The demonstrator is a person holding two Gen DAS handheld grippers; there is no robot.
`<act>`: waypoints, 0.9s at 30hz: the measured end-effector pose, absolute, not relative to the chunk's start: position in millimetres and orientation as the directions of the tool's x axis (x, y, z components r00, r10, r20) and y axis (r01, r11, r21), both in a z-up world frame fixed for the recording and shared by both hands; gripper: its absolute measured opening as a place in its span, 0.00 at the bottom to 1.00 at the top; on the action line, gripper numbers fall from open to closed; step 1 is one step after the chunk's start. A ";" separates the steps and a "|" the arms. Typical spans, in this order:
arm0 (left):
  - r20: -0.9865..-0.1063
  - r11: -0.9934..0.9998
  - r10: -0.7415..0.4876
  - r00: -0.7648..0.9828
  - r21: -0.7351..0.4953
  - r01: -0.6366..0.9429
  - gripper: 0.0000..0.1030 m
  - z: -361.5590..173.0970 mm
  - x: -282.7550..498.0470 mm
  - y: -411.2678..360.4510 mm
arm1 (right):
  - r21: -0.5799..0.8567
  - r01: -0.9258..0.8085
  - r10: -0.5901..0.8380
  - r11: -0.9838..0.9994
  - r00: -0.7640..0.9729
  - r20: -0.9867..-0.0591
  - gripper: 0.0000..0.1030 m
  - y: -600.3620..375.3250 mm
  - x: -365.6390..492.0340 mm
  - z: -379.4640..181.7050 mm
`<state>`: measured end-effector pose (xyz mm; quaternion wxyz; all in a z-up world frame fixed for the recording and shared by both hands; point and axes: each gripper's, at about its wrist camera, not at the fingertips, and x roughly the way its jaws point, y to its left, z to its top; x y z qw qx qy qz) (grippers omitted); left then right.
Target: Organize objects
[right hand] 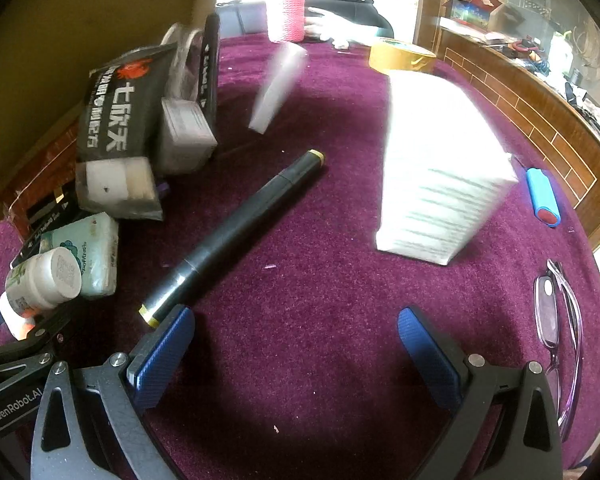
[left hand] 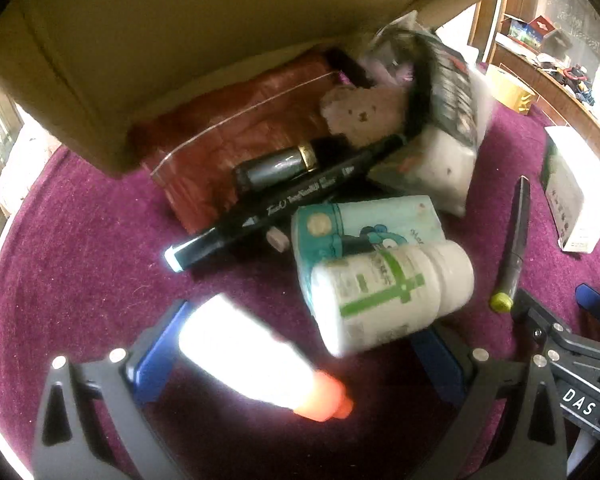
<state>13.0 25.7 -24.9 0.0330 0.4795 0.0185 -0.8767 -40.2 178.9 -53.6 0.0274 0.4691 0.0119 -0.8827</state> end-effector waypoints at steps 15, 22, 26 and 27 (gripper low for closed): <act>-0.842 -0.997 -0.042 -0.537 0.000 0.078 1.00 -24.0 17.1 23.4 | 0.005 0.059 -0.037 -0.998 -0.558 -0.829 1.00 178.5 -39.3 -54.2; -0.843 -0.997 -0.043 -0.537 0.000 0.079 1.00 -25.8 14.3 22.9 | 0.005 0.059 -0.037 -0.998 -0.559 -0.829 1.00 178.5 -39.2 -54.0; -0.843 -0.997 -0.044 -0.537 0.001 0.080 1.00 -26.0 14.2 22.9 | 0.005 0.059 -0.037 -0.998 -0.558 -0.829 1.00 178.6 -39.2 -54.1; -0.843 -0.997 -0.044 -0.537 0.001 0.080 1.00 -26.1 14.2 22.8 | 0.005 0.059 -0.037 -0.998 -0.558 -0.829 1.00 178.4 -38.8 -54.0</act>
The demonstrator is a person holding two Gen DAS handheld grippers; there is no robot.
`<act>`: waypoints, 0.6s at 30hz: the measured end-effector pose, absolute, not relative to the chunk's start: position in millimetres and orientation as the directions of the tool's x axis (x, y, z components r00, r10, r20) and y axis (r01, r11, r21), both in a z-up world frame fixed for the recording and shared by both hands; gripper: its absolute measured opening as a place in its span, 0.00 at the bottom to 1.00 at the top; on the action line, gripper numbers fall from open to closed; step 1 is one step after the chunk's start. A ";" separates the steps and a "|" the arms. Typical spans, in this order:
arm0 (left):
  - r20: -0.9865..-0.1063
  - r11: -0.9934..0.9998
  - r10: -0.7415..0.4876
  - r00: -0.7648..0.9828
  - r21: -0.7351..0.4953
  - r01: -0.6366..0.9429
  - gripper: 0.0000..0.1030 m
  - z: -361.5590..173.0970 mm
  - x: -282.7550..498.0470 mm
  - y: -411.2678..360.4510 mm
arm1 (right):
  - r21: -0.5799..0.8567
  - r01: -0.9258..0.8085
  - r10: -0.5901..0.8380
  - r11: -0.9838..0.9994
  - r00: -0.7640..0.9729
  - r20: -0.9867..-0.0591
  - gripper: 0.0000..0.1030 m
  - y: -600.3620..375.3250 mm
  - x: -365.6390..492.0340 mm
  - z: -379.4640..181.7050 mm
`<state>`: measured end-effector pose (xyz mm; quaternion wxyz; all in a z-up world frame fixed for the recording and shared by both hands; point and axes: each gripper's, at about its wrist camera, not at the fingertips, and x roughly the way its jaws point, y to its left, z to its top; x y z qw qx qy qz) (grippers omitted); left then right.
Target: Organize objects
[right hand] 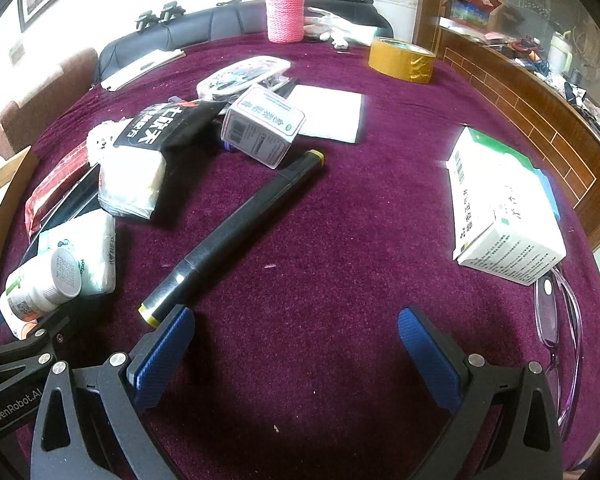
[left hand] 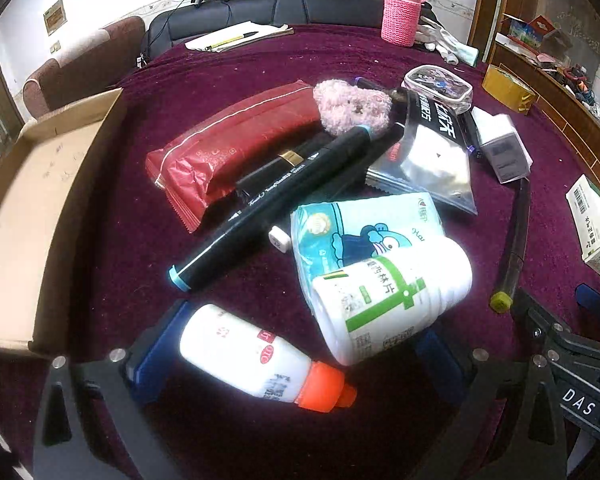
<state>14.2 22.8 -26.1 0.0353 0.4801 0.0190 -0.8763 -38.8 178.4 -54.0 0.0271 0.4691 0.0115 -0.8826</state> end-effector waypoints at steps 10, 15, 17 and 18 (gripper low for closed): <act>-0.843 -0.997 -0.044 -0.536 0.000 0.081 1.00 -26.7 14.1 22.7 | 0.006 0.059 -0.037 -0.998 -0.558 -0.829 1.00 178.7 -39.1 -54.1; -0.843 -0.997 -0.045 -0.536 0.000 0.083 1.00 -26.8 14.0 22.5 | 0.005 0.058 -0.037 -0.998 -0.558 -0.829 1.00 179.1 -38.8 -53.9; -0.843 -0.997 -0.045 -0.536 0.000 0.083 1.00 -26.6 15.0 21.9 | 0.005 0.058 -0.037 -0.998 -0.558 -0.829 1.00 179.0 -38.9 -53.9; -0.843 -0.997 -0.045 -0.536 0.001 0.083 1.00 -26.9 13.9 22.6 | 0.005 0.058 -0.037 -0.998 -0.558 -0.829 1.00 179.0 -39.0 -53.9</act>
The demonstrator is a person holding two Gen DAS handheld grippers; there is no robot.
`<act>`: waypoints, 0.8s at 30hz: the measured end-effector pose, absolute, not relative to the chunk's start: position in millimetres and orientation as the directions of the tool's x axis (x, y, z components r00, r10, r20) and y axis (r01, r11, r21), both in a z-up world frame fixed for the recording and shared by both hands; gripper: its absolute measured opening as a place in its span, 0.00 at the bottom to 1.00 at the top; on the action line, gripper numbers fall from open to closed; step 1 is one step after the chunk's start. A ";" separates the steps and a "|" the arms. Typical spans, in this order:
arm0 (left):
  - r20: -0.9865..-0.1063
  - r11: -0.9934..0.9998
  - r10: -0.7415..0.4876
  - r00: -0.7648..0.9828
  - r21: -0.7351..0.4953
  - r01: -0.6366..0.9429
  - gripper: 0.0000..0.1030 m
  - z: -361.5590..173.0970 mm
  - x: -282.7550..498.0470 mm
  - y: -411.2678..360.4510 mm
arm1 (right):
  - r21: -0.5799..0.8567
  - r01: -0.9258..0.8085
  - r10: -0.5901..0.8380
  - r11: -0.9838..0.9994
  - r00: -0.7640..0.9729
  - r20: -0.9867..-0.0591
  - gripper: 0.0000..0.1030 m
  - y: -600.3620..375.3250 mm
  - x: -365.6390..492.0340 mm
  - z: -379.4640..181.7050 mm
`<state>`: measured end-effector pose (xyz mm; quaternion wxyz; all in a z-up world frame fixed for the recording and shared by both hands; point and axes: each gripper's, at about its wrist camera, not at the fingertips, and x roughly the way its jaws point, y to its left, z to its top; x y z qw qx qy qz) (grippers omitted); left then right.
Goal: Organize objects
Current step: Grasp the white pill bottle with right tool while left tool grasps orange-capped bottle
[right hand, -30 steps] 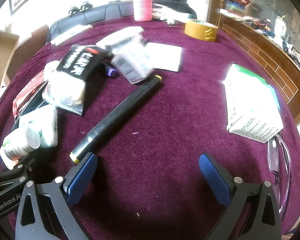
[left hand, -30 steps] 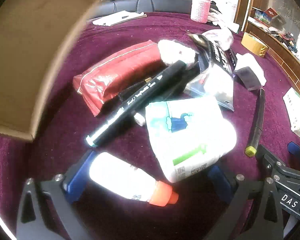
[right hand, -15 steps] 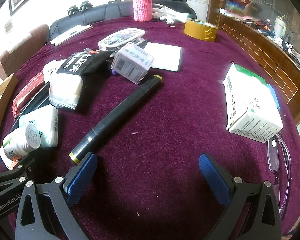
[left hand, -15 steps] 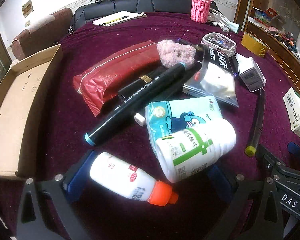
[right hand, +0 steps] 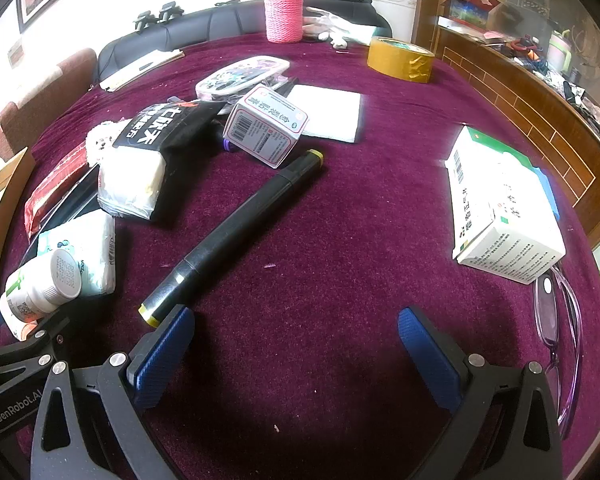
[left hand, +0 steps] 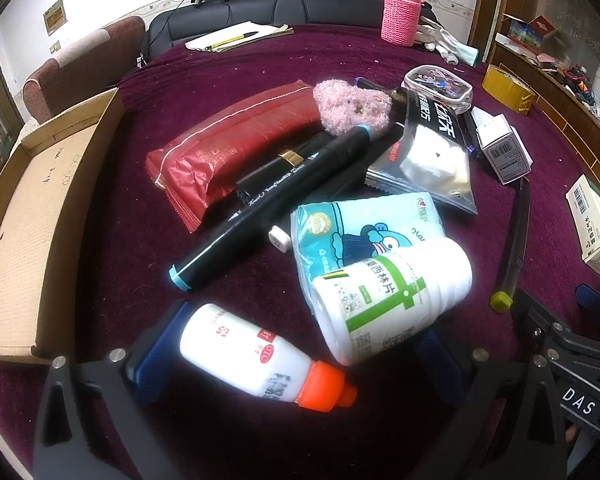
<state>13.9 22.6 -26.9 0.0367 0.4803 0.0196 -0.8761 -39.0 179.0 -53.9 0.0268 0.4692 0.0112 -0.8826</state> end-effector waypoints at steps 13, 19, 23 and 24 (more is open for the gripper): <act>-0.855 -0.999 0.032 -0.517 -0.021 -0.028 1.00 -28.8 8.8 5.6 | 0.042 0.085 -0.083 -0.996 -0.566 -0.820 1.00 195.7 -27.4 -46.0; -0.822 -0.967 0.253 -0.510 -0.200 -0.157 1.00 -20.4 32.5 -17.0 | 0.161 0.065 -0.162 -0.985 -0.682 -0.713 1.00 215.2 -16.8 -27.4; -0.810 -0.977 0.195 -0.552 -0.112 -0.181 0.99 -16.2 31.7 -18.3 | 0.186 0.079 -0.189 -0.979 -0.683 -0.706 1.00 214.2 -17.9 -24.2; -0.813 -0.976 0.192 -0.550 -0.102 -0.190 0.98 -14.9 30.8 -18.0 | 0.191 0.082 -0.195 -0.978 -0.681 -0.705 1.00 214.2 -19.1 -24.2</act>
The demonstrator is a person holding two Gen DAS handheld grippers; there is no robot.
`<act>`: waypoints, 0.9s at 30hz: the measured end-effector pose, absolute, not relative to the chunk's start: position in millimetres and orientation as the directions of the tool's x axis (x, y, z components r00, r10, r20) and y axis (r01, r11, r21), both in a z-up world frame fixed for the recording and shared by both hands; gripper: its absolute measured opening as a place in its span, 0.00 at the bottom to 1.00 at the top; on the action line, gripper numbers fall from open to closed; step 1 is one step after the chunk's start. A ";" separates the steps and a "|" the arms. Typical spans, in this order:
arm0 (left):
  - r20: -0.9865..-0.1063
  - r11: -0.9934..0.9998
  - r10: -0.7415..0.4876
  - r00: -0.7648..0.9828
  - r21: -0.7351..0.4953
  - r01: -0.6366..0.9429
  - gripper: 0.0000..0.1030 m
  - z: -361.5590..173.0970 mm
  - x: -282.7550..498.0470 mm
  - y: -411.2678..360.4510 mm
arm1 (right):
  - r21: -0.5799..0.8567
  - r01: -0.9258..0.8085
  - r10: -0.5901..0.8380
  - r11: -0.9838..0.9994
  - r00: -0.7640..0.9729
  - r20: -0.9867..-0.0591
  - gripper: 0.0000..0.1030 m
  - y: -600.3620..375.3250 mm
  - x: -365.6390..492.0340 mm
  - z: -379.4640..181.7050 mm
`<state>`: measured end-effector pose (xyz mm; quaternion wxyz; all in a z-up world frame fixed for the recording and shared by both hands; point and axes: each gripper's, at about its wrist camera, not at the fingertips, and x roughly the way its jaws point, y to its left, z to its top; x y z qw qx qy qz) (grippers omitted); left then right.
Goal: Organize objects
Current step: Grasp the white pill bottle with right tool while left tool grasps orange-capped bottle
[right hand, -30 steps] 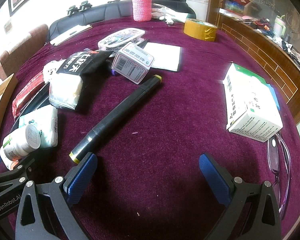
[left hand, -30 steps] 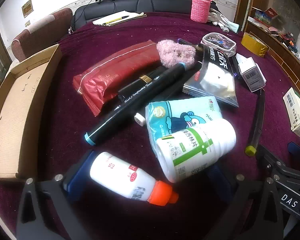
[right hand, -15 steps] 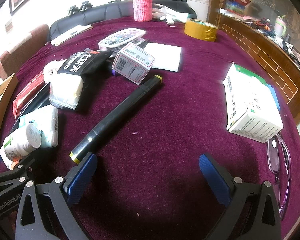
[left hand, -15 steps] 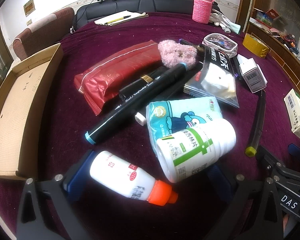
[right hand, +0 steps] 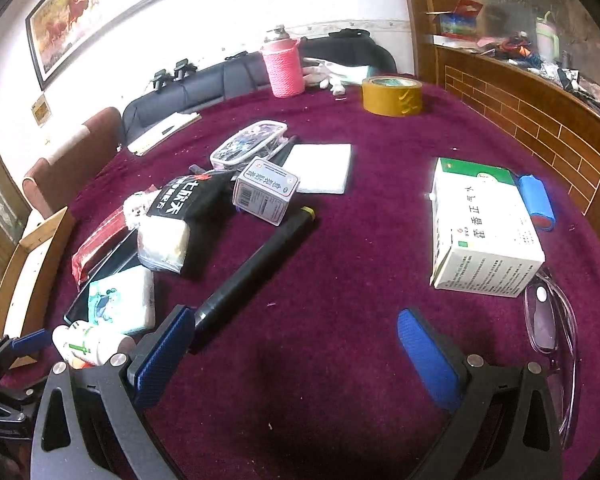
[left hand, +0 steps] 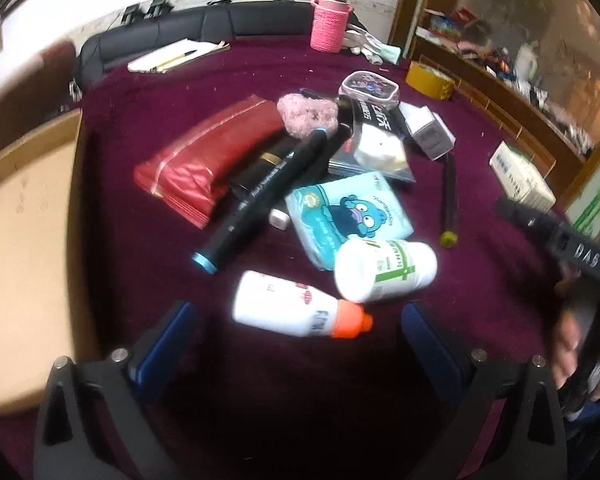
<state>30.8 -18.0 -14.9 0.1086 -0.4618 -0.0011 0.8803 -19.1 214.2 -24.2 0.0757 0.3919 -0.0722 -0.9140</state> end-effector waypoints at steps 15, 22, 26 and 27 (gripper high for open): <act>-0.835 -0.955 0.158 -0.528 0.007 -0.297 0.77 -20.4 20.8 -0.9 | 0.206 0.089 -0.210 -0.975 -0.680 -0.702 1.00 216.3 -19.3 -25.0; -0.834 -0.962 0.157 -0.529 -0.008 -0.273 0.70 -30.3 16.7 -0.6 | 0.216 0.099 -0.224 -0.971 -0.686 -0.692 1.00 216.4 -18.8 -24.5; -0.831 -0.962 0.189 -0.523 -0.049 -0.269 0.70 -28.0 21.8 -7.1 | 0.207 0.138 -0.244 -0.968 -0.694 -0.678 1.00 211.6 -16.0 -22.0; -0.828 -0.962 0.192 -0.526 -0.054 -0.267 0.70 -27.0 24.7 -9.2 | 0.194 0.158 -0.249 -0.968 -0.693 -0.676 1.00 208.0 -15.3 -21.2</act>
